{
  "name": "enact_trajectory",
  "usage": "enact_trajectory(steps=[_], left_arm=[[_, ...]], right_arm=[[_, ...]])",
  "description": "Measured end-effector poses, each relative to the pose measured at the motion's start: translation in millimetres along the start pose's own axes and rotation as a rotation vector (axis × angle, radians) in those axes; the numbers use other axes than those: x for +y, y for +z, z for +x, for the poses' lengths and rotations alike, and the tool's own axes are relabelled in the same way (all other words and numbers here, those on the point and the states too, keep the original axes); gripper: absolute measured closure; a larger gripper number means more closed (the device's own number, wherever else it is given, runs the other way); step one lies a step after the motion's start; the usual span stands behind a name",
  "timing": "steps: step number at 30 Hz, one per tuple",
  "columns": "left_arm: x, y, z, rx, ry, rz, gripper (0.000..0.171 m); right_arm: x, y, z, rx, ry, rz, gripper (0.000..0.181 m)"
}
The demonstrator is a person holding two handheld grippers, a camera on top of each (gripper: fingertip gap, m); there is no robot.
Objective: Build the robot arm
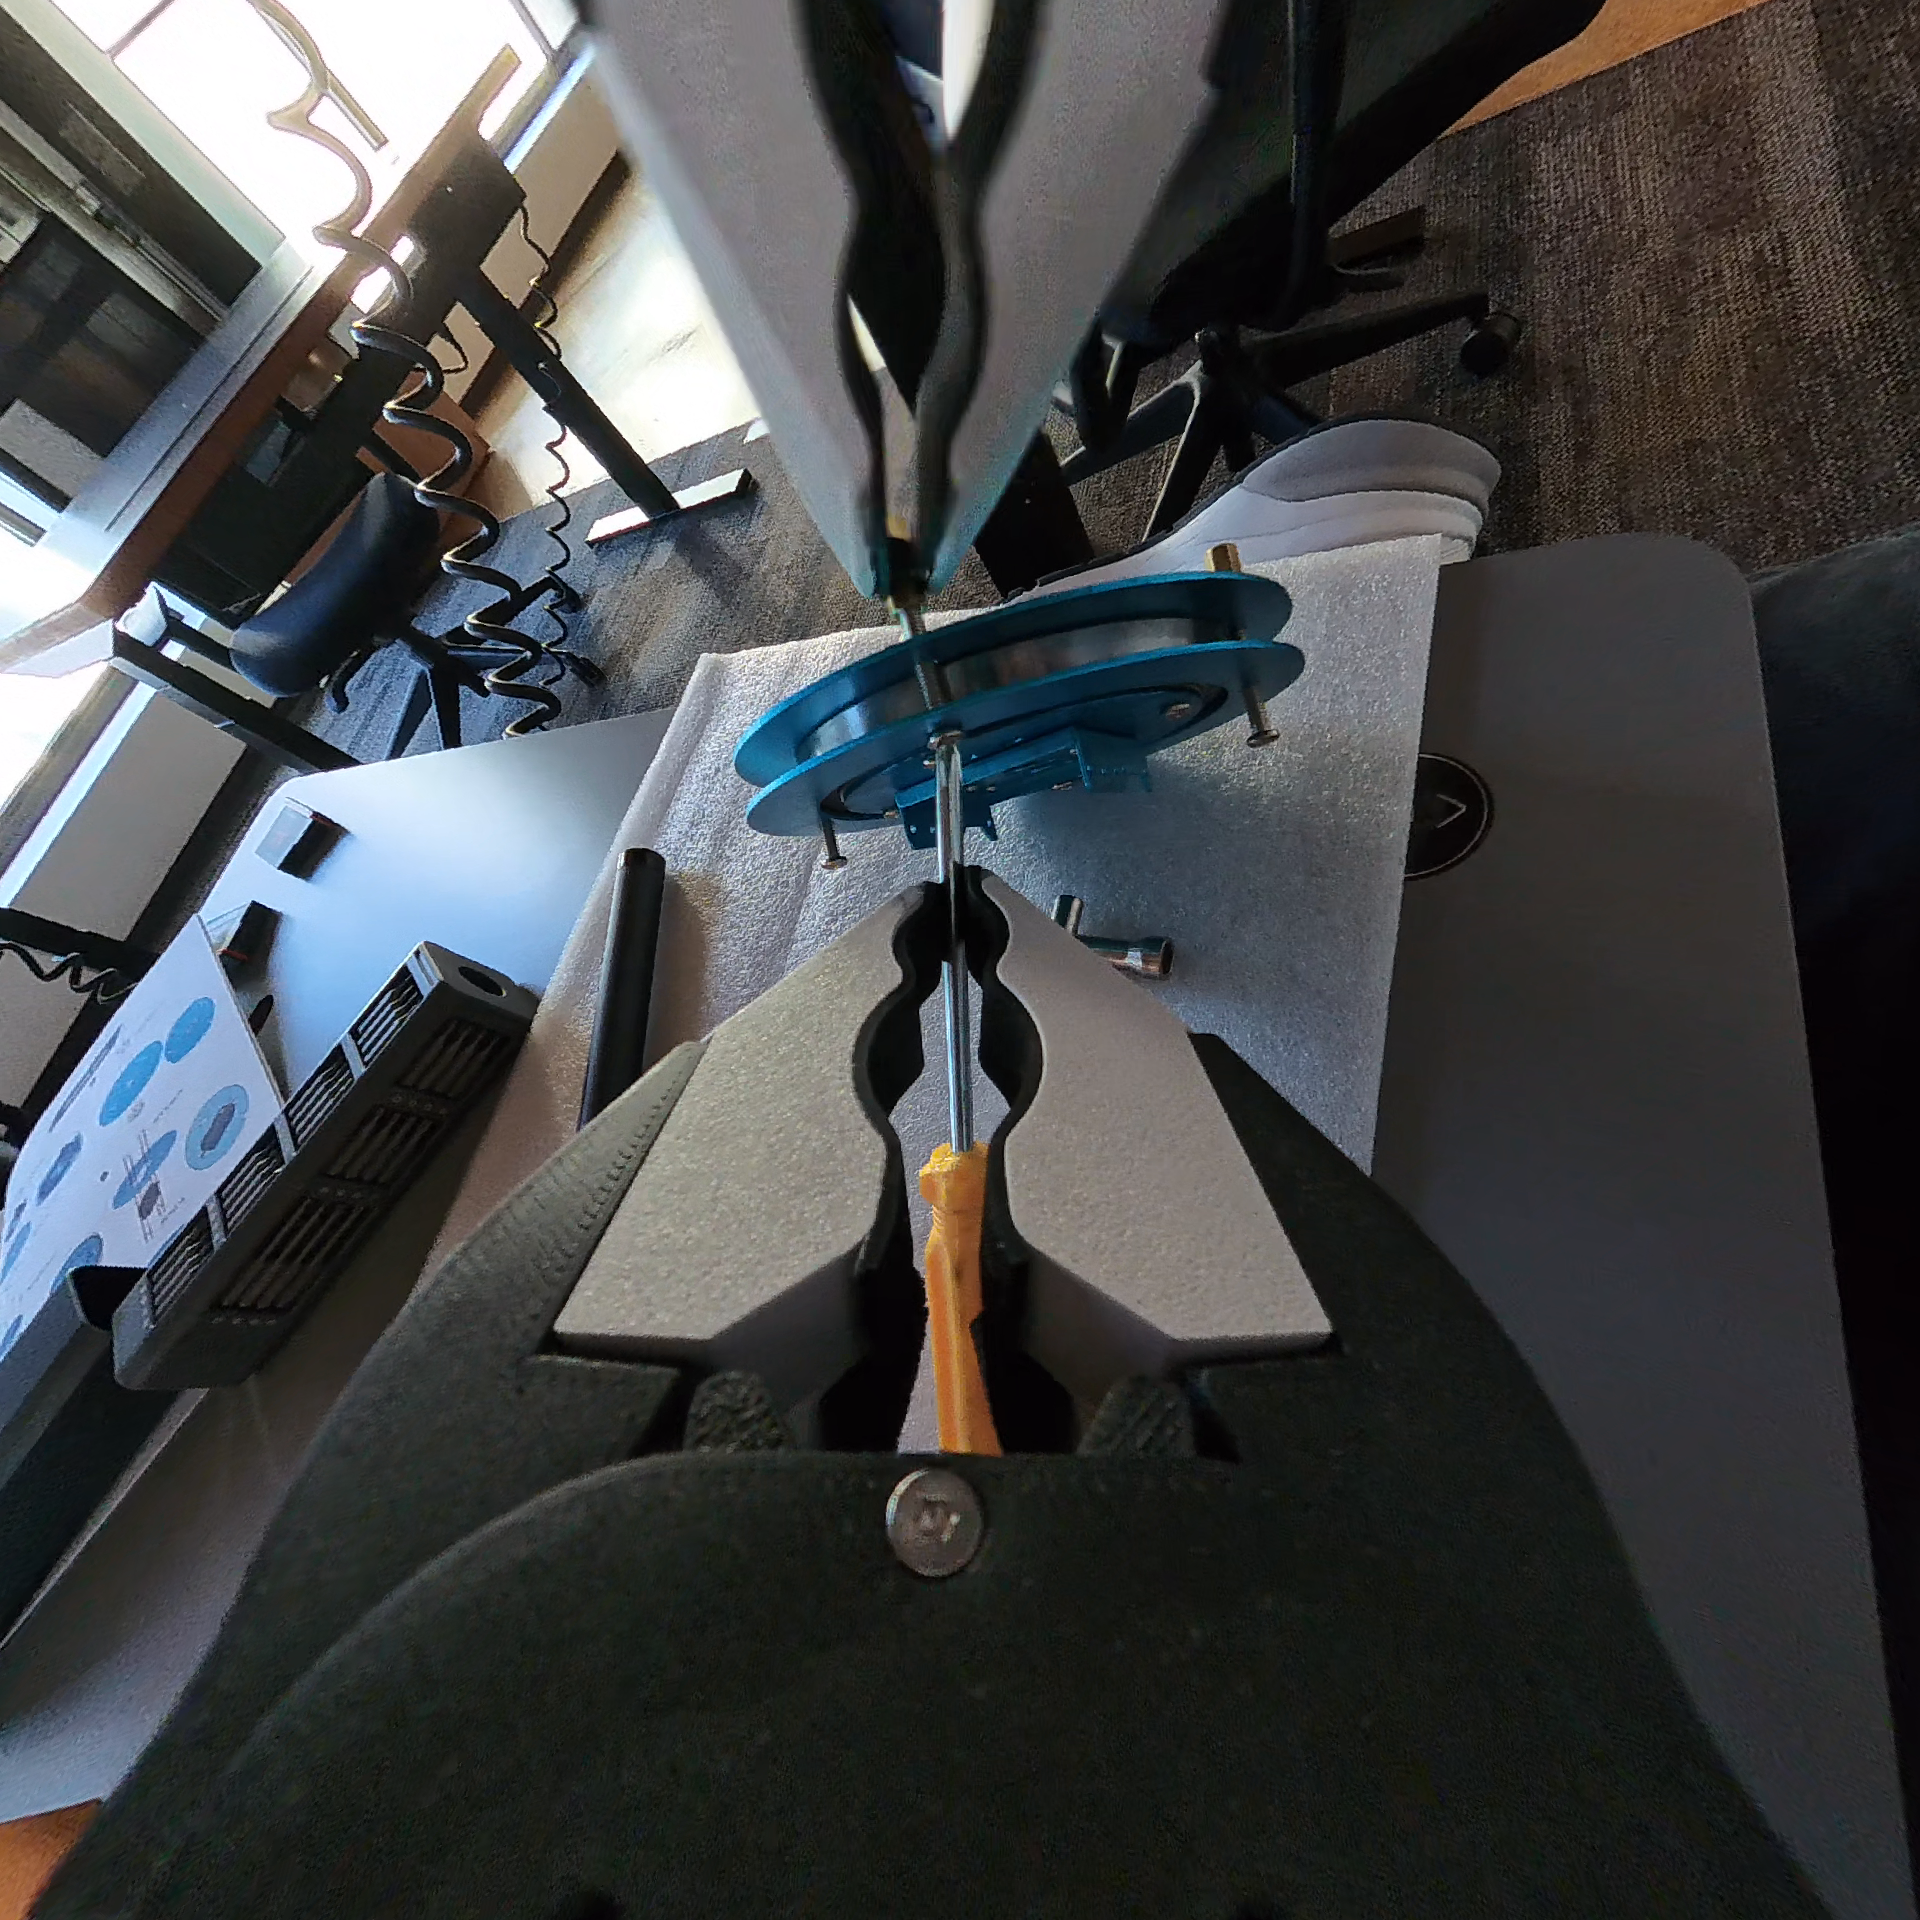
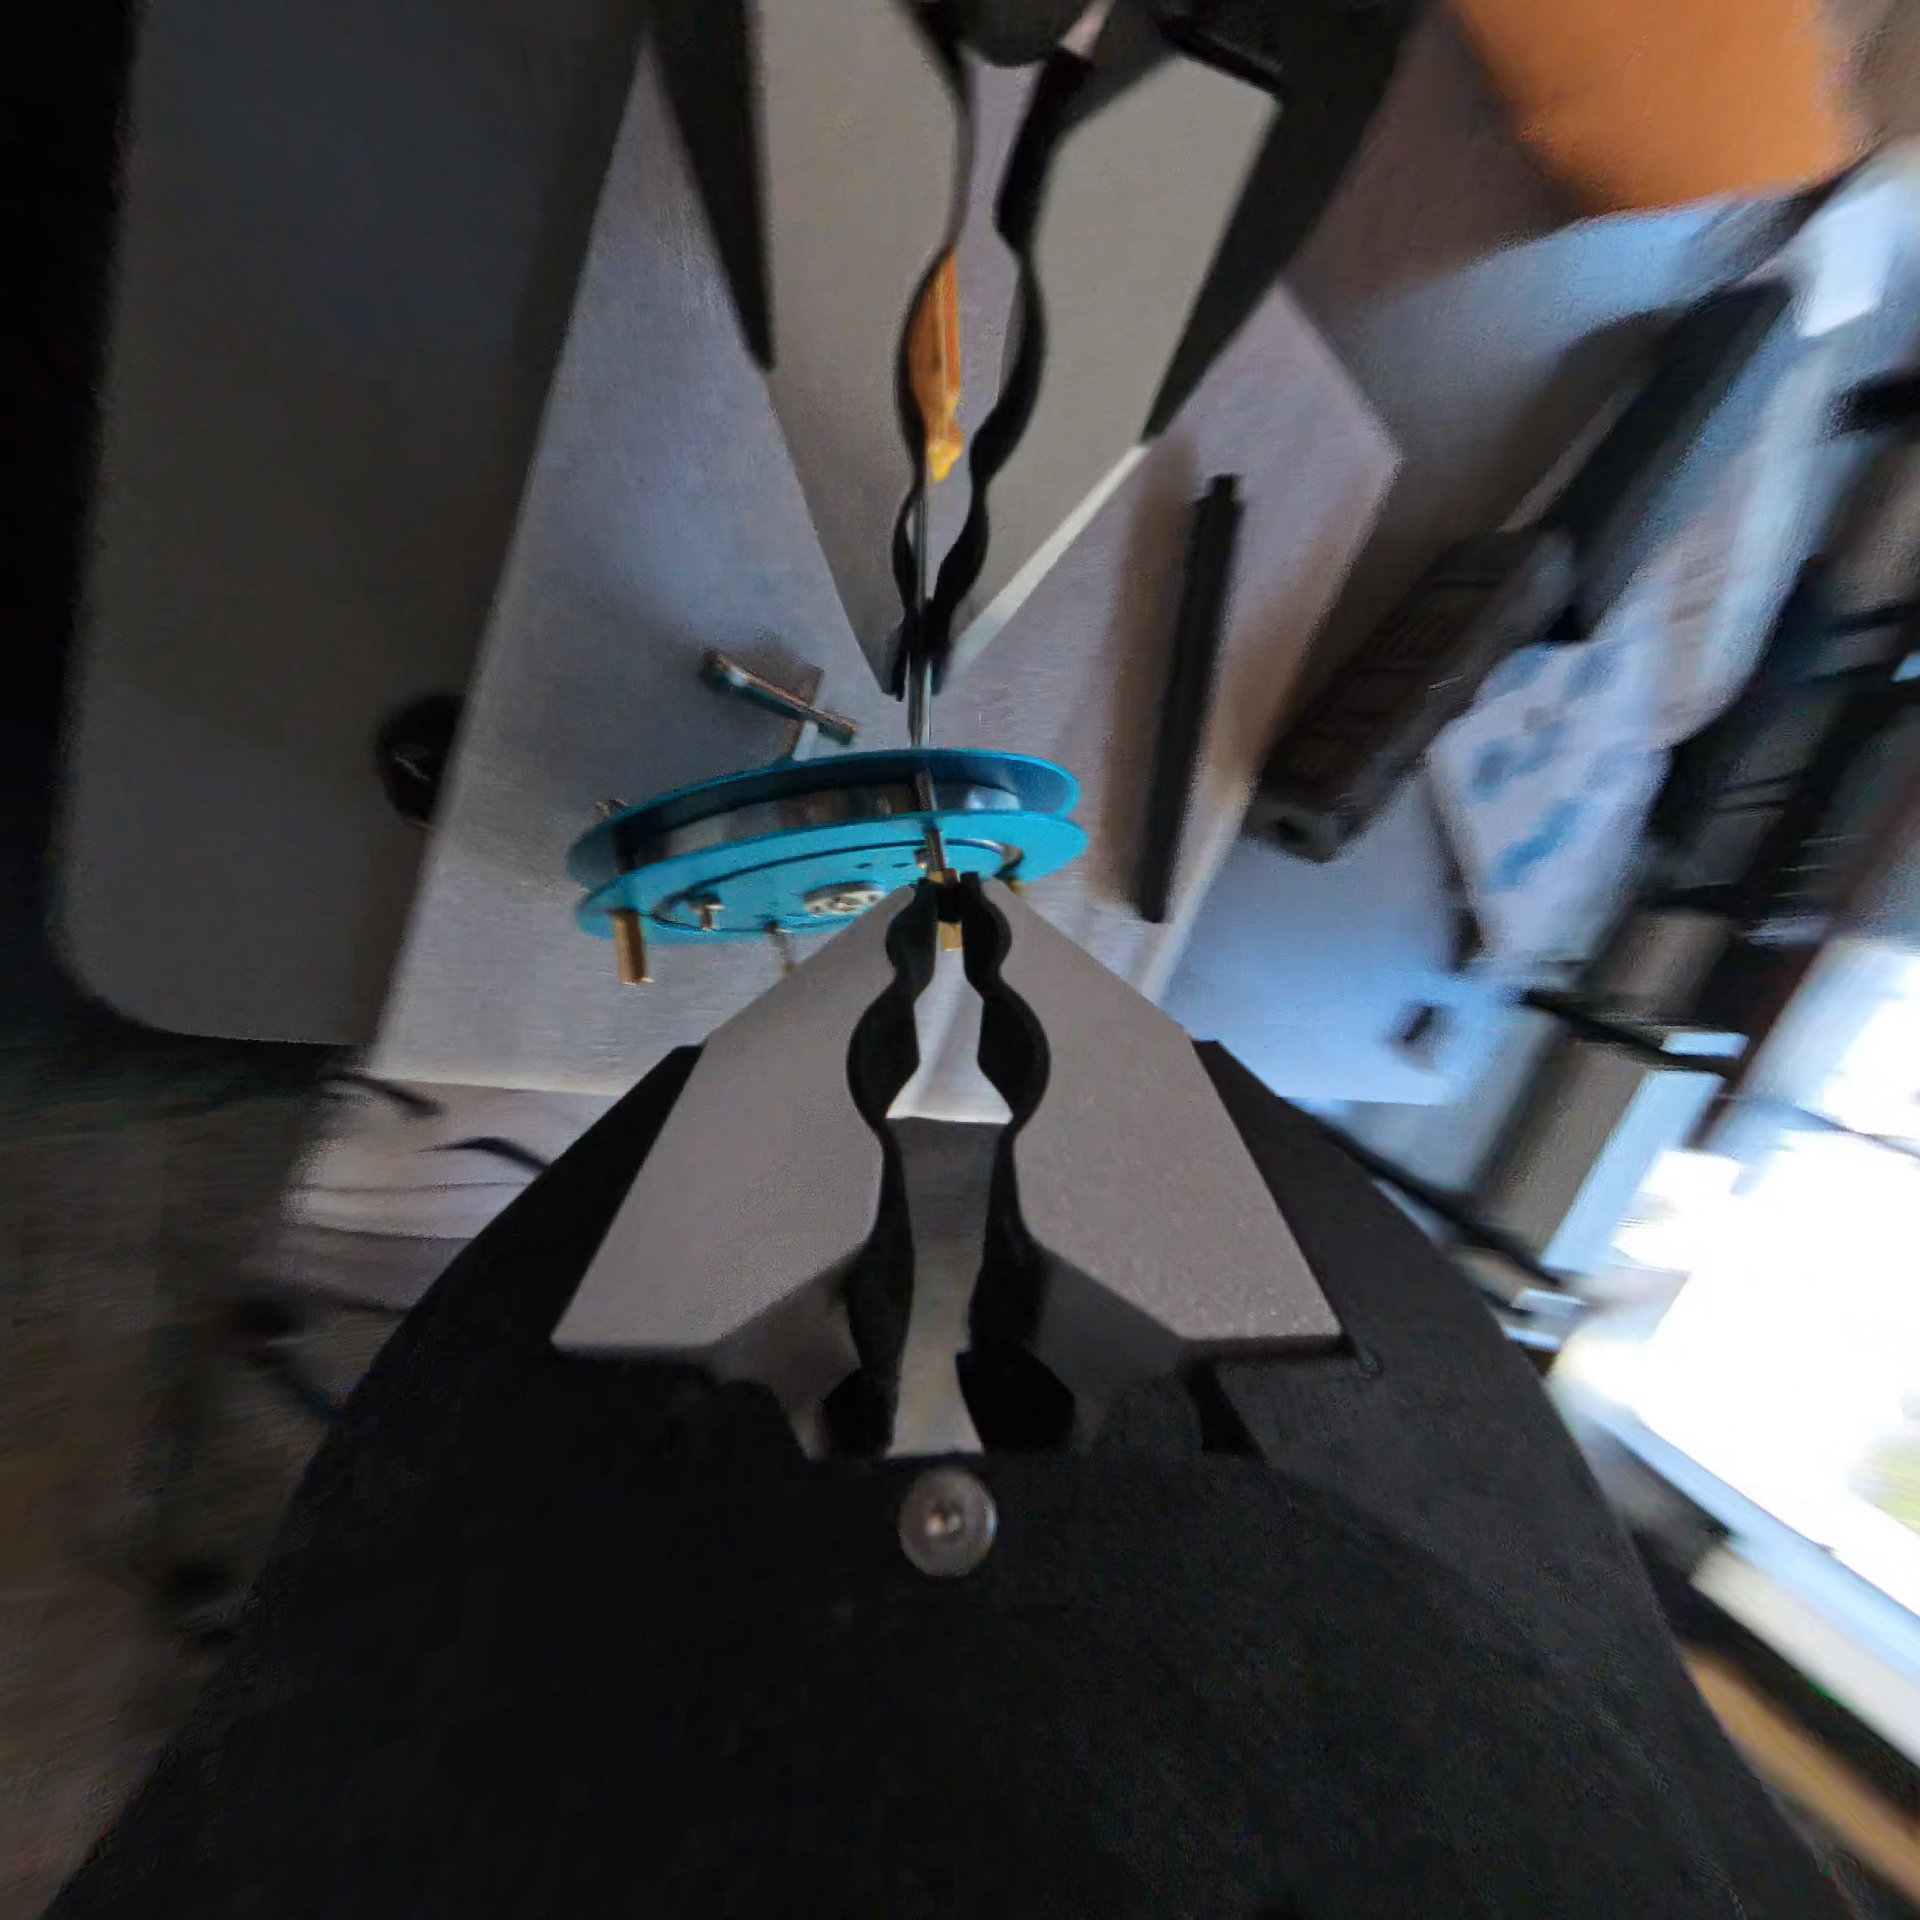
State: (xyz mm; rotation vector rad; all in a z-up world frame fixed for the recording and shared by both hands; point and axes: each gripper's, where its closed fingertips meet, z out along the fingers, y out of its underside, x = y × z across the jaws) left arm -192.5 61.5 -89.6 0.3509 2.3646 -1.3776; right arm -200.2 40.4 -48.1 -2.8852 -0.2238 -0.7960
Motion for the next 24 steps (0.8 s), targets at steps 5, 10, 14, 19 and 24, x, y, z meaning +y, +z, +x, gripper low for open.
enact_trajectory(steps=[5,10,14,19,24], left_arm=[[-2,1,2,0.001,0.009,0.009,0.169],[-2,0,3,0.006,0.004,0.011,0.169],[-2,1,3,0.009,0.002,0.013,0.169],[-2,1,2,0.014,-0.005,0.013,0.169],[-2,1,2,0.013,-0.007,0.012,0.169]], right_arm=[[-4,-2,-7,-0.654,0.512,0.001,0.181],[-1,5,4,-0.895,0.606,-0.024,0.180],[-16,-13,10,-0.788,0.458,0.122,0.162],[1,-4,-1,-0.330,0.104,0.000,0.155],[4,4,-8,-0.021,-0.099,-0.054,0.169]])
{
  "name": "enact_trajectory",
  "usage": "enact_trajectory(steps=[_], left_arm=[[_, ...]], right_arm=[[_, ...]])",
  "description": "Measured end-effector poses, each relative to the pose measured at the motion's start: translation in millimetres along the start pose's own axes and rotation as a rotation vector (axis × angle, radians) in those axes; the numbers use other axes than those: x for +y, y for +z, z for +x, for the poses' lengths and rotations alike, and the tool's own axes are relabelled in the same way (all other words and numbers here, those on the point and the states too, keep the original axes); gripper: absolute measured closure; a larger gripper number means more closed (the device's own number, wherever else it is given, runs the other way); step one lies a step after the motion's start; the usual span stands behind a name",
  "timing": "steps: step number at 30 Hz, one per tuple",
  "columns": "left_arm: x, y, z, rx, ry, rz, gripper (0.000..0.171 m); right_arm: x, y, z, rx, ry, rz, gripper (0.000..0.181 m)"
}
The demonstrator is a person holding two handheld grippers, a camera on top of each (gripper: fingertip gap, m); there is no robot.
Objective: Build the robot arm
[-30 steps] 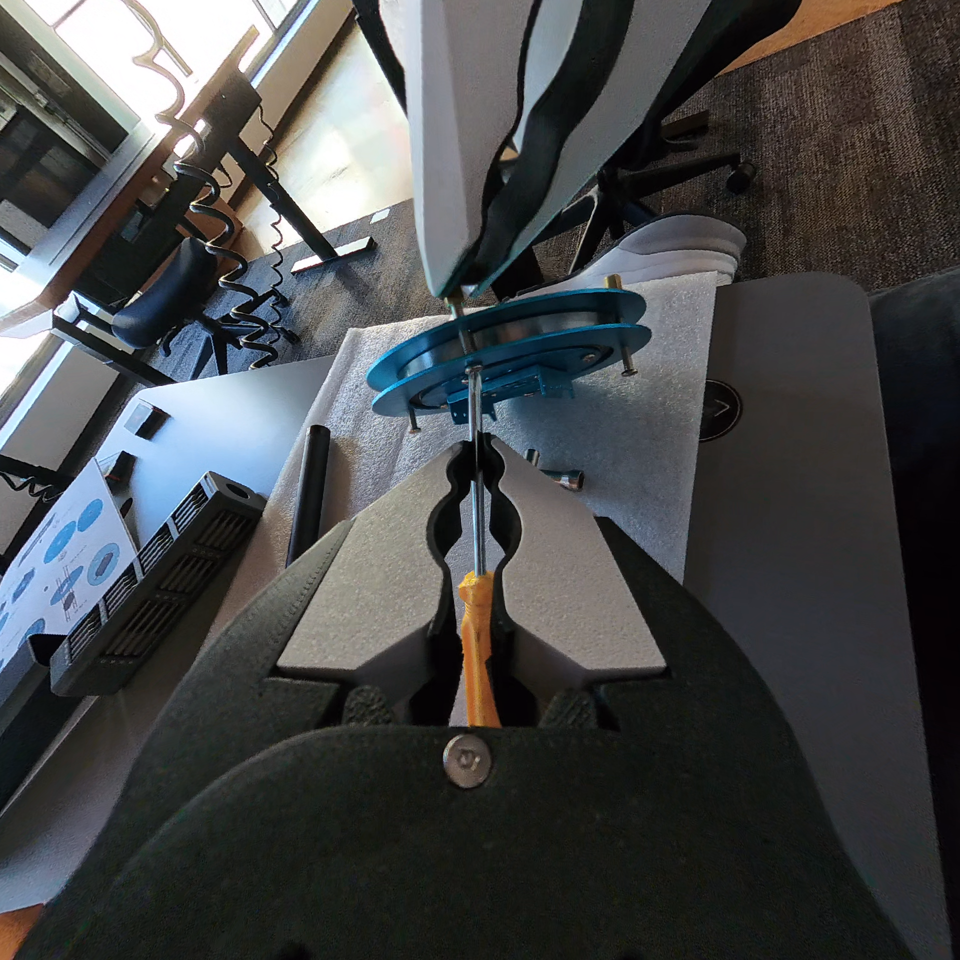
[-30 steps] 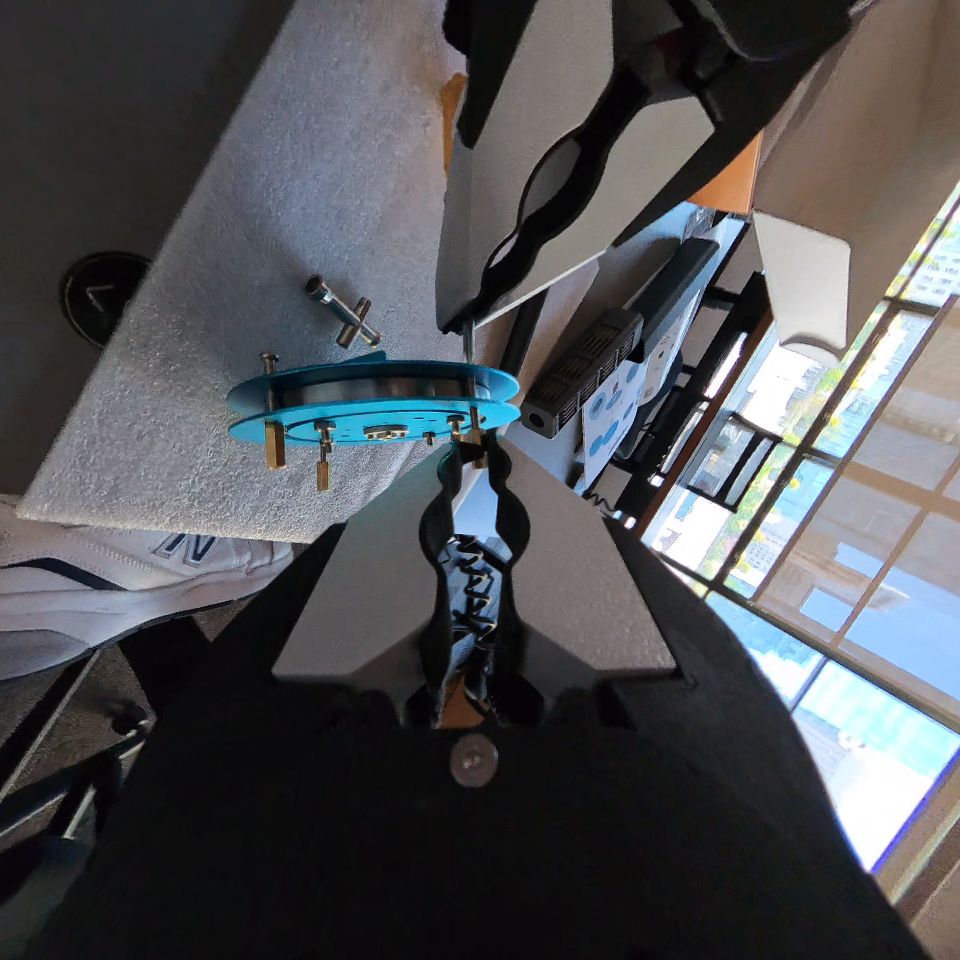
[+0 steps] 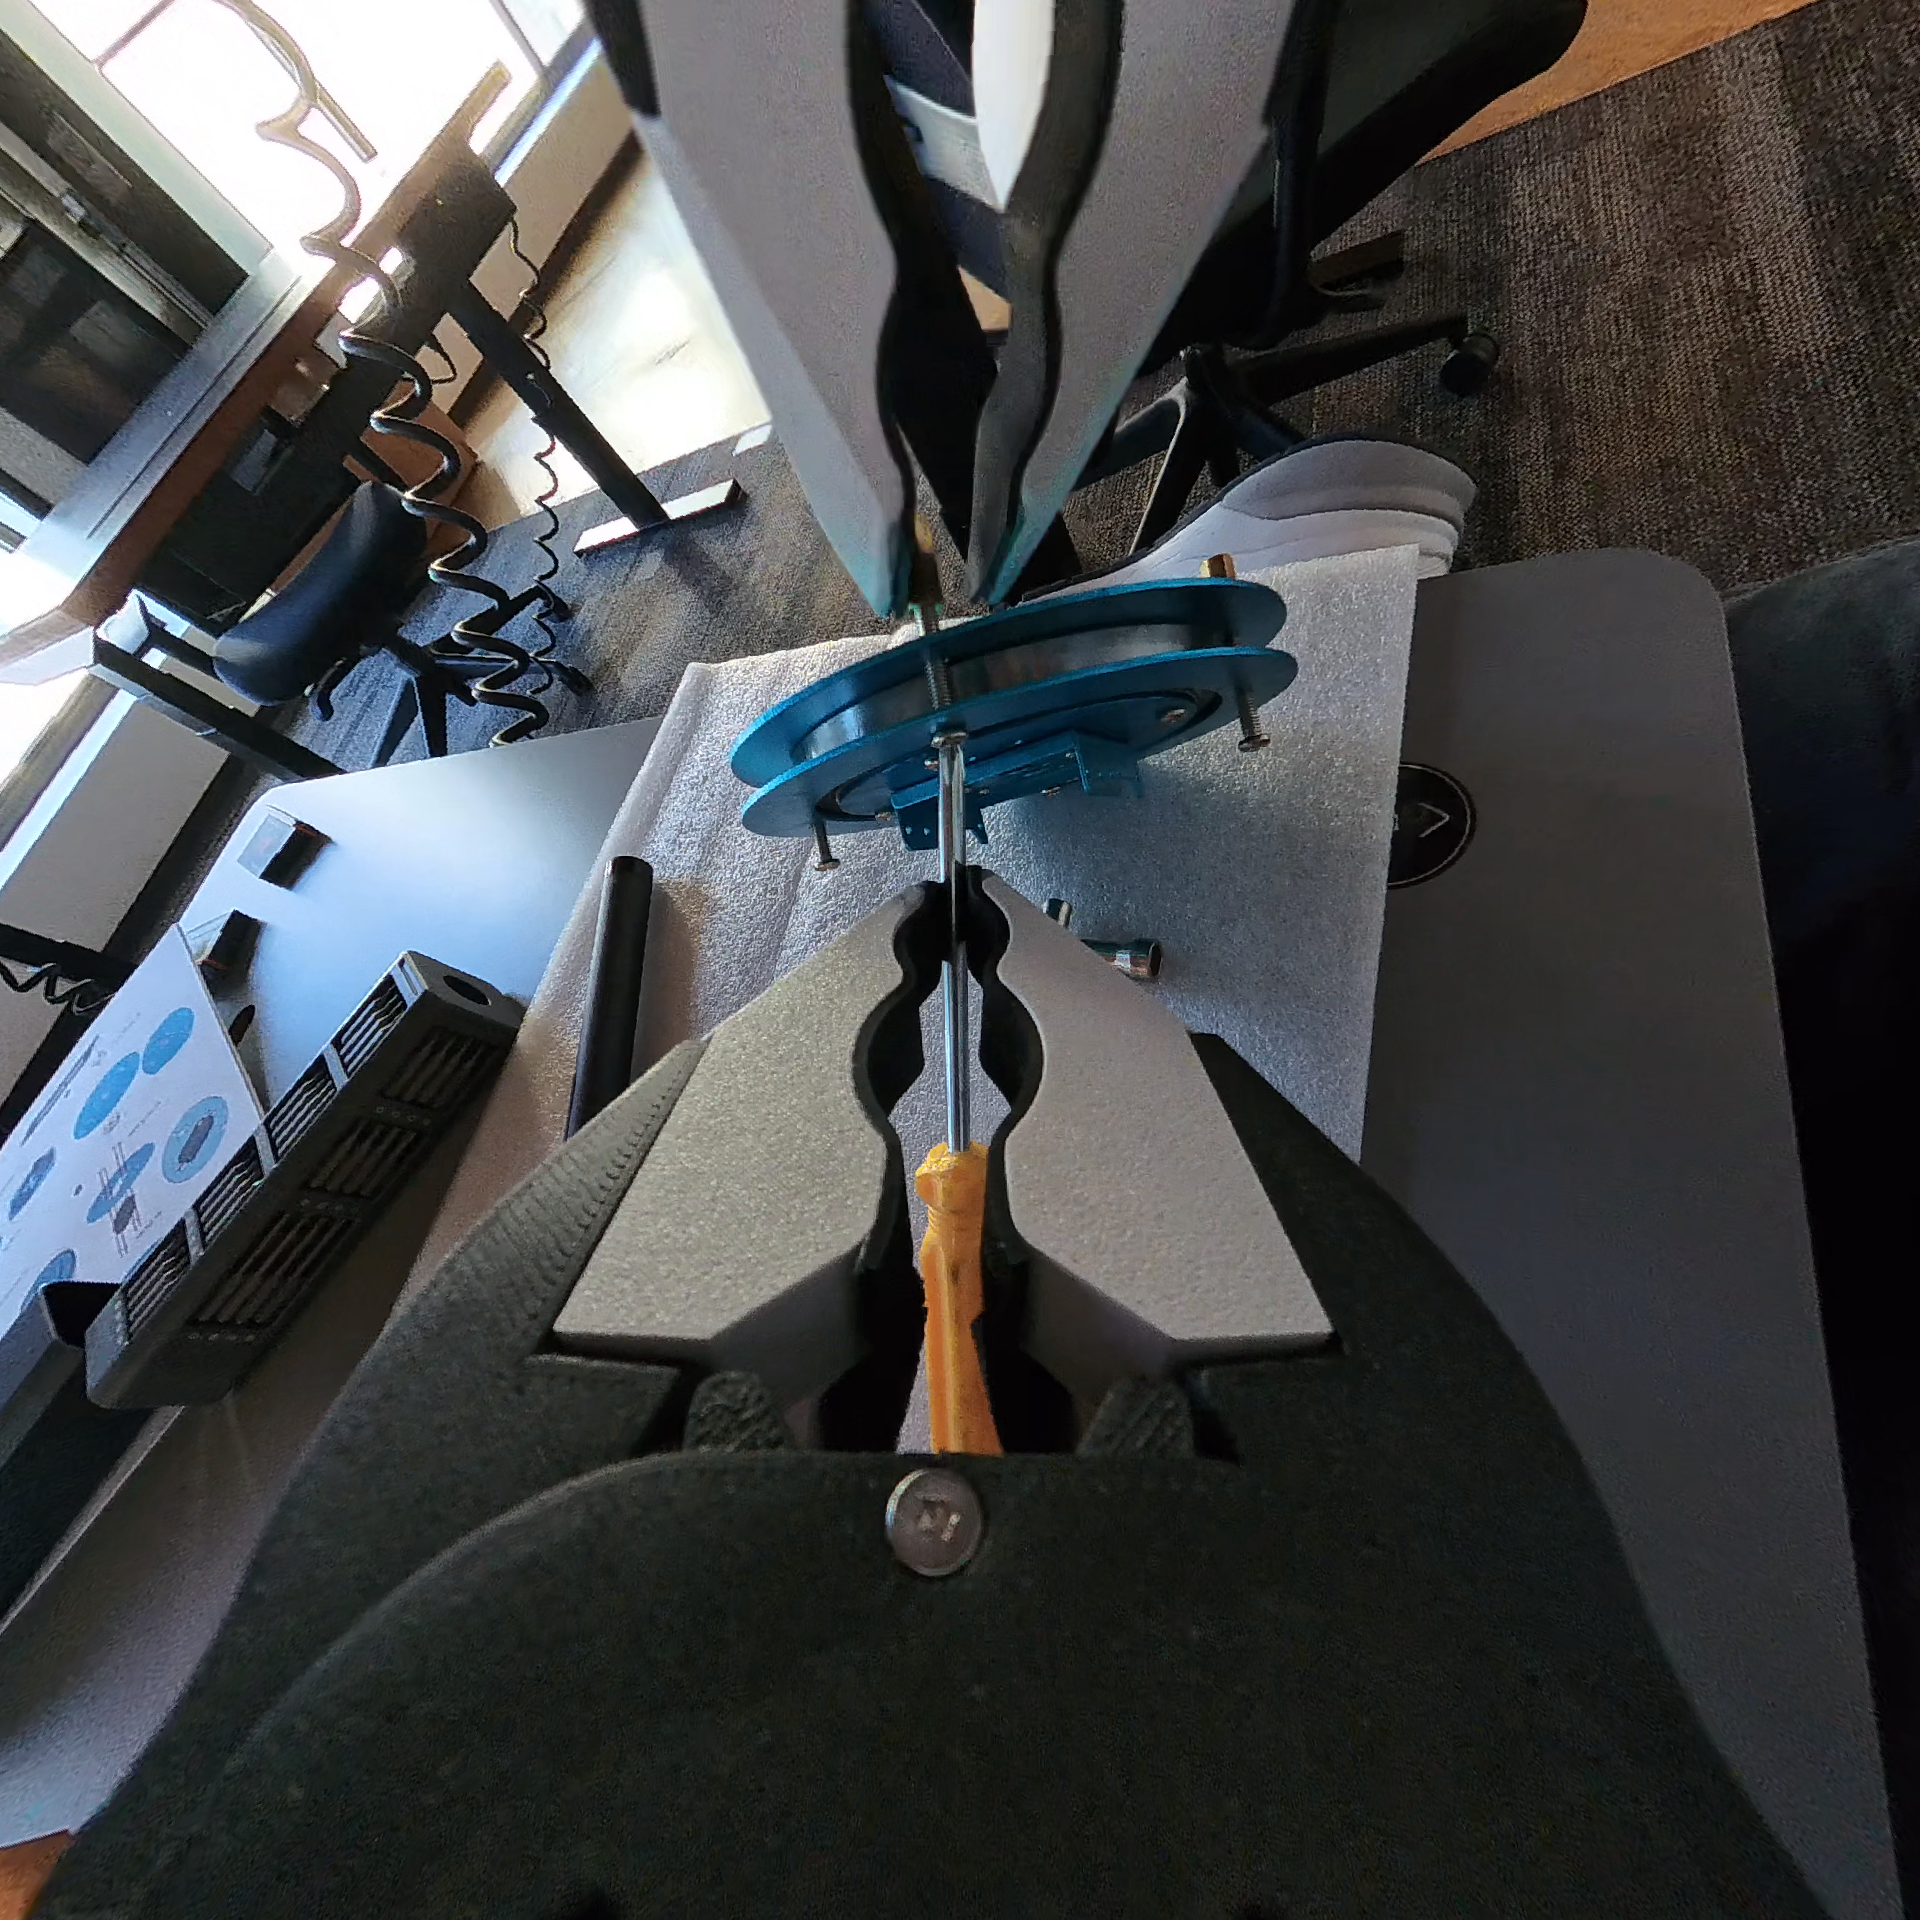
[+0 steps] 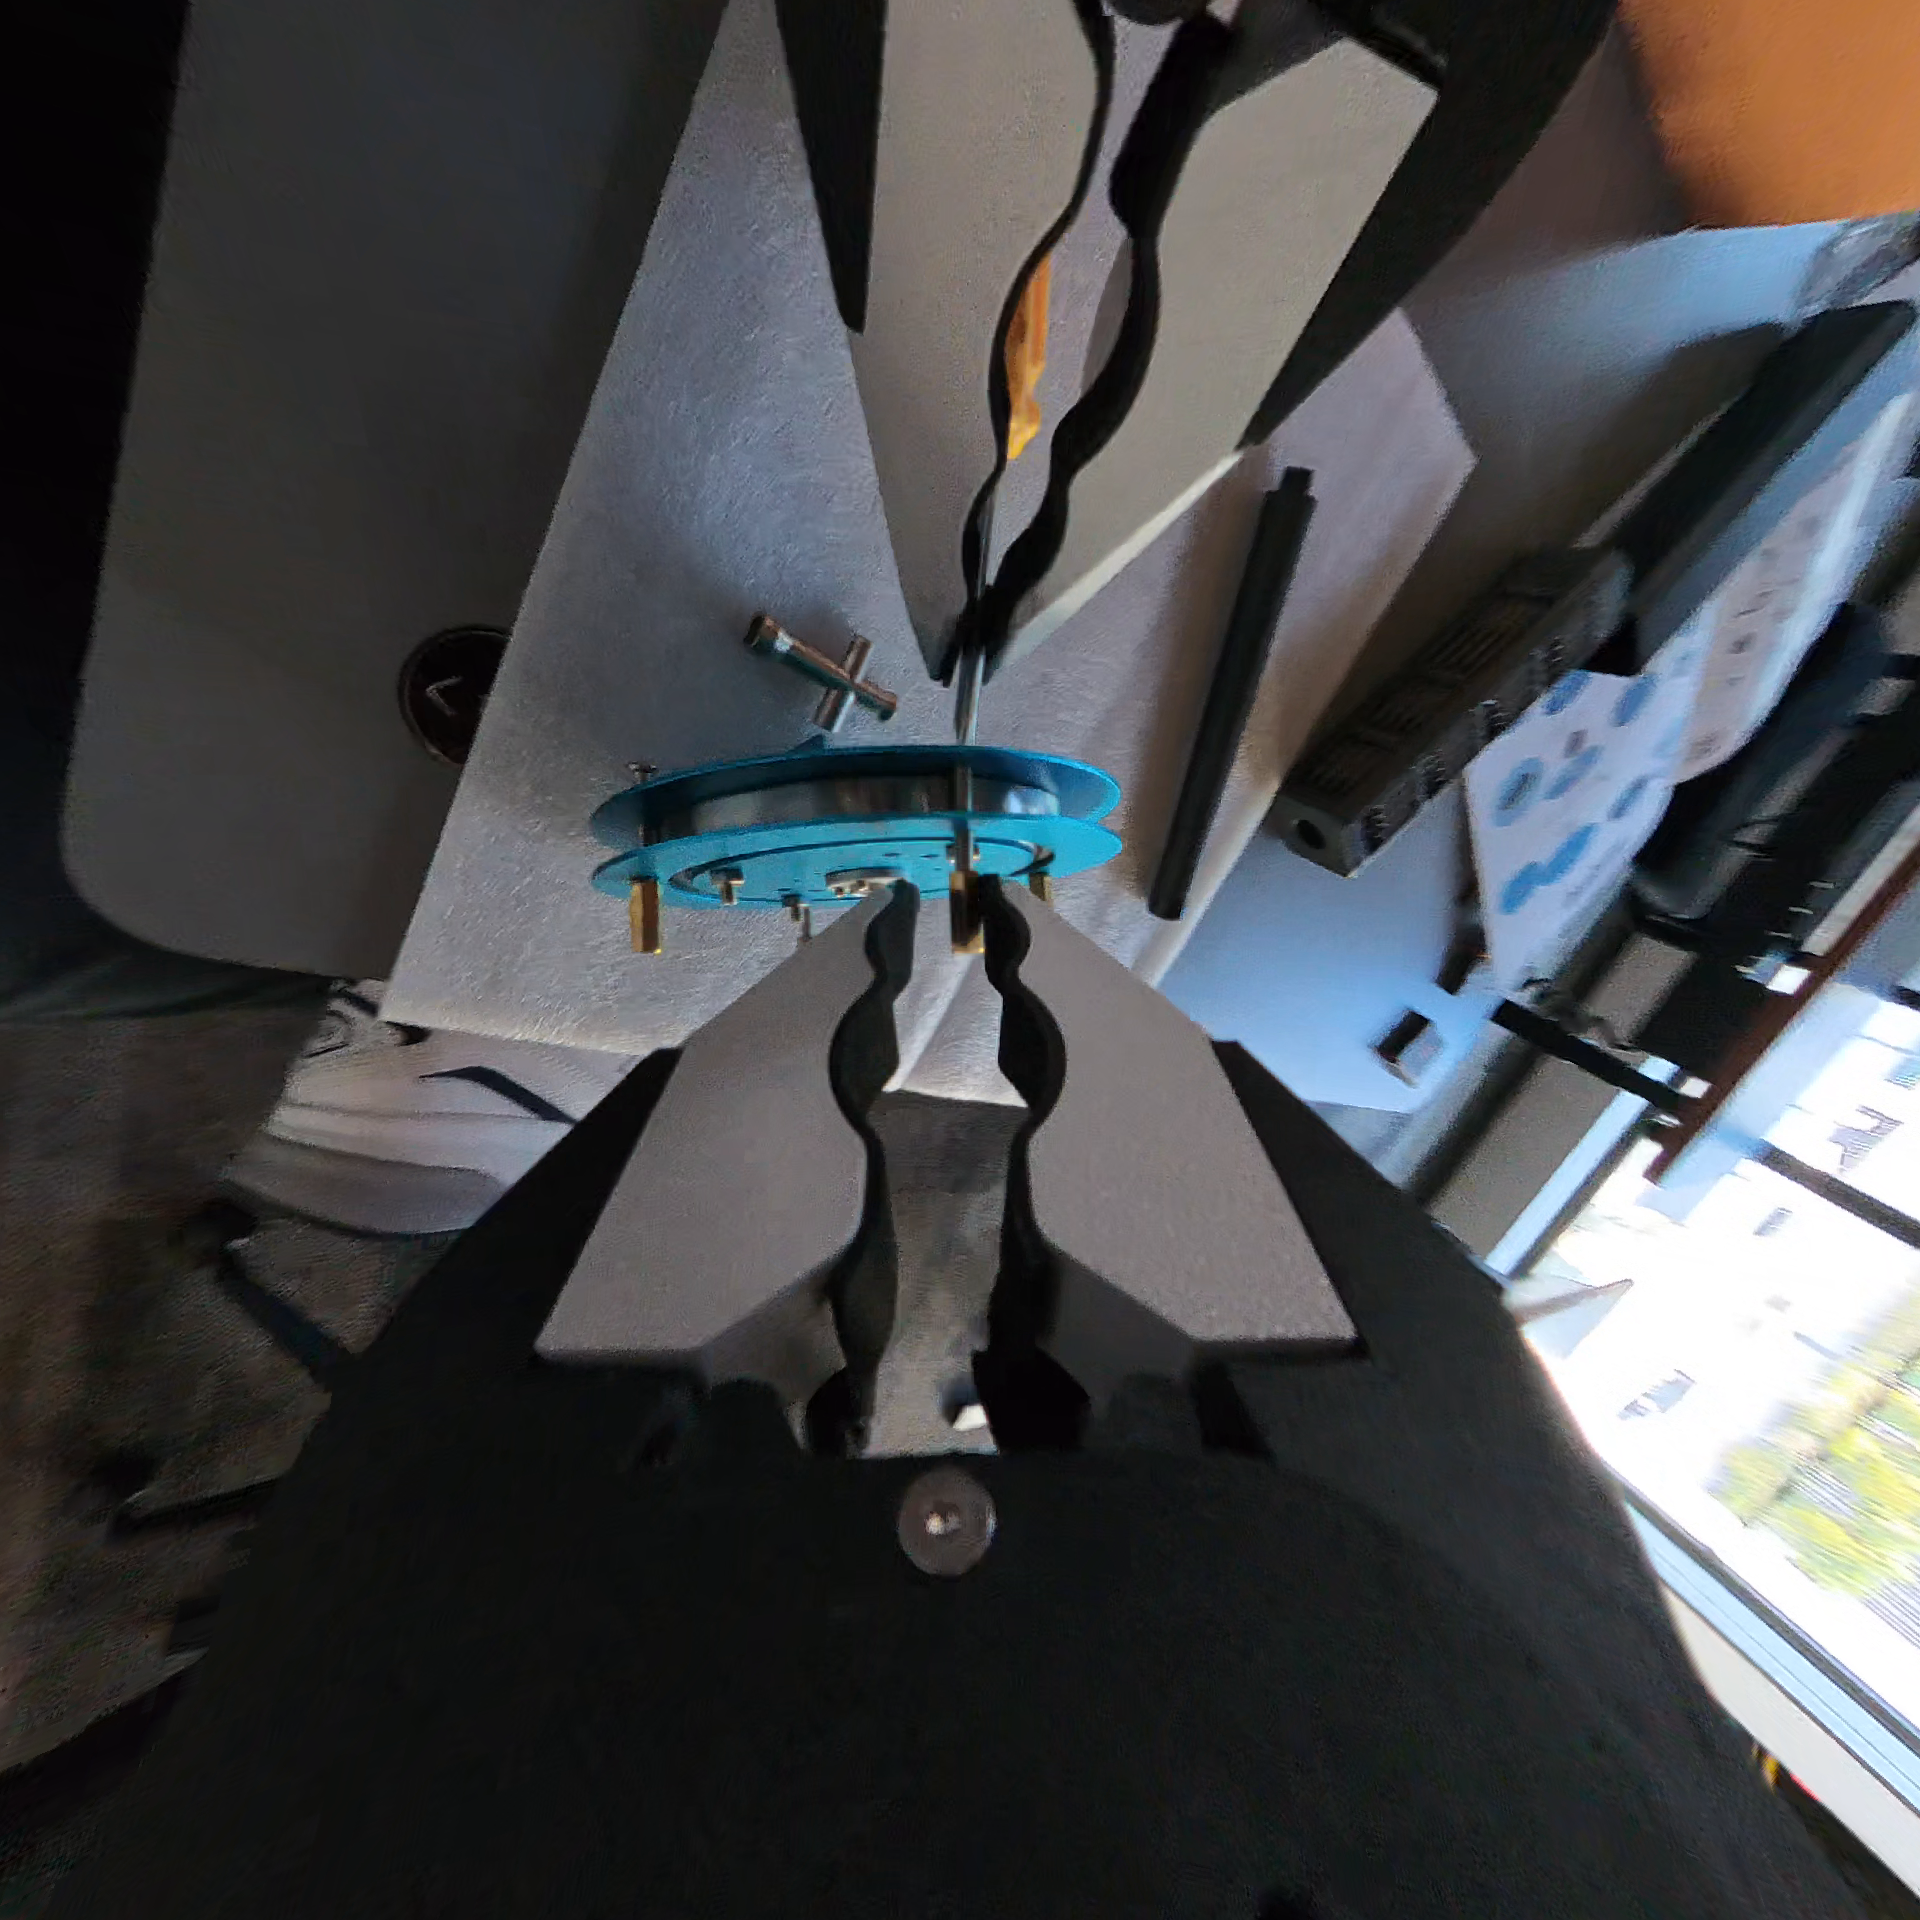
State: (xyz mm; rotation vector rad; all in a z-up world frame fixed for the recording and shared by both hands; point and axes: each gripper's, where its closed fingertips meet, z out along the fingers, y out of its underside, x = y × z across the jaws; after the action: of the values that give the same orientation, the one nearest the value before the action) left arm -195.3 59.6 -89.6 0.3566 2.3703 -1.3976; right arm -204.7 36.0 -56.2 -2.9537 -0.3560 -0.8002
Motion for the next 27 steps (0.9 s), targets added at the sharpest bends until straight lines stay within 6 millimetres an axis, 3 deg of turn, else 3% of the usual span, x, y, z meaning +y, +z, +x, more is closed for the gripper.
enact_trajectory(steps=[4,7,11,16,19,21,23,25,27], left_arm=[[0,0,-1,-0.008,0.004,-0.005,0.169],[0,0,0,-0.010,0.011,-0.008,0.169],[1,1,-1,-0.020,0.022,-0.014,0.169],[-1,1,2,-0.014,0.030,-0.005,0.169],[-1,1,2,-0.002,0.016,-0.001,0.169],[-1,1,2,-0.003,0.019,0.000,0.169],[-1,1,1,-0.005,0.014,0.000,0.169],[0,1,0,-0.002,0.009,-0.002,0.169],[0,1,1,-0.002,0.013,-0.003,0.169]], right_arm=[[3,2,6,0.096,-0.038,-0.054,0.176],[3,2,3,-0.067,0.063,-0.036,0.176],[2,3,-1,-0.523,0.382,0.019,0.176],[-3,-5,-12,-1.285,0.936,-0.034,0.177],[-6,-8,-13,-1.541,1.073,-0.017,0.176],[-7,-8,-13,-1.521,1.029,0.053,0.176],[-6,-4,-11,-1.335,0.915,0.134,0.176],[-5,1,-4,-1.013,0.744,0.199,0.171],[-4,-1,4,-0.644,0.517,0.250,0.149]])
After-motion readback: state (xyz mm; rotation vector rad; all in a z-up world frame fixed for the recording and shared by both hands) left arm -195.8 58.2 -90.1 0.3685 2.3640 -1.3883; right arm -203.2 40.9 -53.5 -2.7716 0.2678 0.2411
